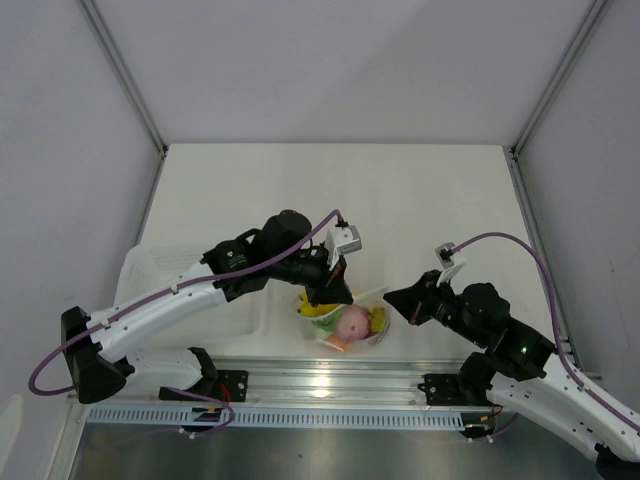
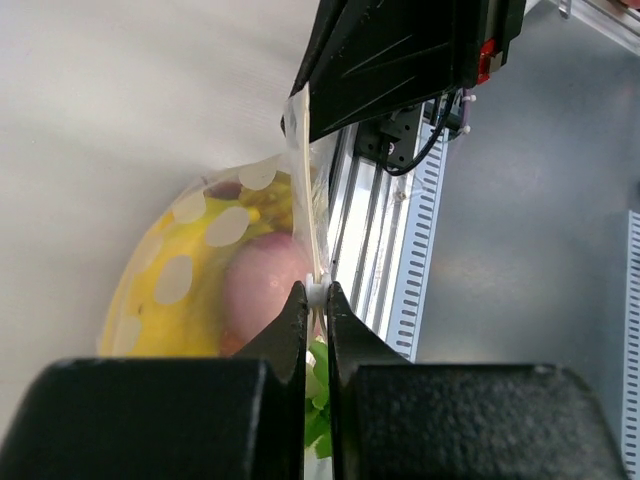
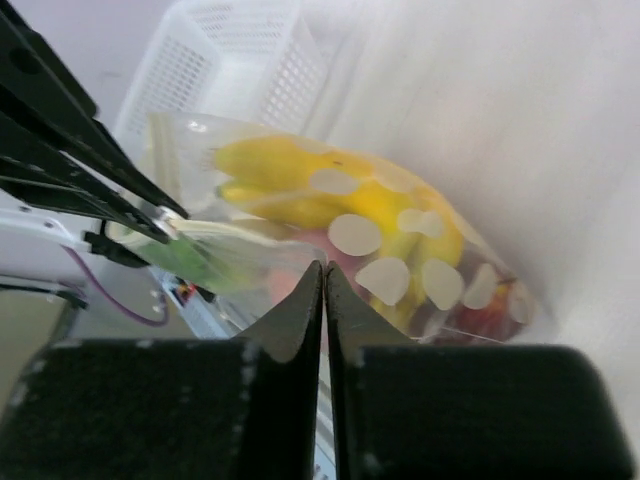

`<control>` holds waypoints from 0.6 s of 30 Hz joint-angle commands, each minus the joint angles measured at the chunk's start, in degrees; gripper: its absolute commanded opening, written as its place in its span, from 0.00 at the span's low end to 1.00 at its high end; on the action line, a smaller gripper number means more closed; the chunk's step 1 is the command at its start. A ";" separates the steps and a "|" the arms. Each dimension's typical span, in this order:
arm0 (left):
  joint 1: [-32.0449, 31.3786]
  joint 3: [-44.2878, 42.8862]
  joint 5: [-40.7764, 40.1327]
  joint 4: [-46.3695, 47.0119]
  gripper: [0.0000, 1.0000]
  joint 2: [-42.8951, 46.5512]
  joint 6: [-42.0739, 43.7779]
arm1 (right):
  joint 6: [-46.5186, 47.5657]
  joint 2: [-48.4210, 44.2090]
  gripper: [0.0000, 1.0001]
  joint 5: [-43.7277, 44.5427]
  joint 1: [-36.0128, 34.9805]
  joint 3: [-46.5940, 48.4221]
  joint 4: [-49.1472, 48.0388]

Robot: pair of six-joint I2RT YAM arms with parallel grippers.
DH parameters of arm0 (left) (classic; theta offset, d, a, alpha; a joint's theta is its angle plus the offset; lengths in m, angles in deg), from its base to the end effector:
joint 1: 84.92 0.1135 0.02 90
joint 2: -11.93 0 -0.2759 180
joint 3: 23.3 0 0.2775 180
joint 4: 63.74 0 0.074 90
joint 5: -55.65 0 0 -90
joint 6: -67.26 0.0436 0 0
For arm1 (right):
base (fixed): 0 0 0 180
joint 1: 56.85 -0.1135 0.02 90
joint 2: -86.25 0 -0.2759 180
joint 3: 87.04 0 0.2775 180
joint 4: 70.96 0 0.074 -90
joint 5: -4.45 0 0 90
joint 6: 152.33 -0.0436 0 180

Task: Place the food in the zip-top bag and seal the zipper
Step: Zip the zipper food storage bag at the center of the board.

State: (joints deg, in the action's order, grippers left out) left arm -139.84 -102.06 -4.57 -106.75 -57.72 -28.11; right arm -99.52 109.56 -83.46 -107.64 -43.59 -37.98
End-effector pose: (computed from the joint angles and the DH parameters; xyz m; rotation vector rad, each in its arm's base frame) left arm 0.1495 -0.2505 0.3537 1.2531 1.9415 -1.1383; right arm 0.0909 0.1089 0.2921 -0.2001 1.9150 1.0414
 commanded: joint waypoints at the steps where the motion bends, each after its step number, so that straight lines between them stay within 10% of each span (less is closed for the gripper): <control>1: 0.34 0.01 -0.07 0.29 0.01 2.85 0.18 | 5.72 3.75 0.07 -1.38 0.51 5.76 4.72; 6: 0.42 -0.78 0.28 -0.94 0.01 2.67 0.71 | 11.78 7.79 0.40 -5.68 0.51 12.18 7.63; 18: 0.34 2.29 1.77 -0.41 0.01 3.73 0.44 | 25.67 24.14 0.54 -25.63 0.60 22.92 8.16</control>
State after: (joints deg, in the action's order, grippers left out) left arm -139.84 -100.53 -4.05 -108.44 -56.21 -28.13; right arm -79.13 130.98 -100.40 -107.22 -23.07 -30.14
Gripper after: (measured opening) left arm 0.041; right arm 0.537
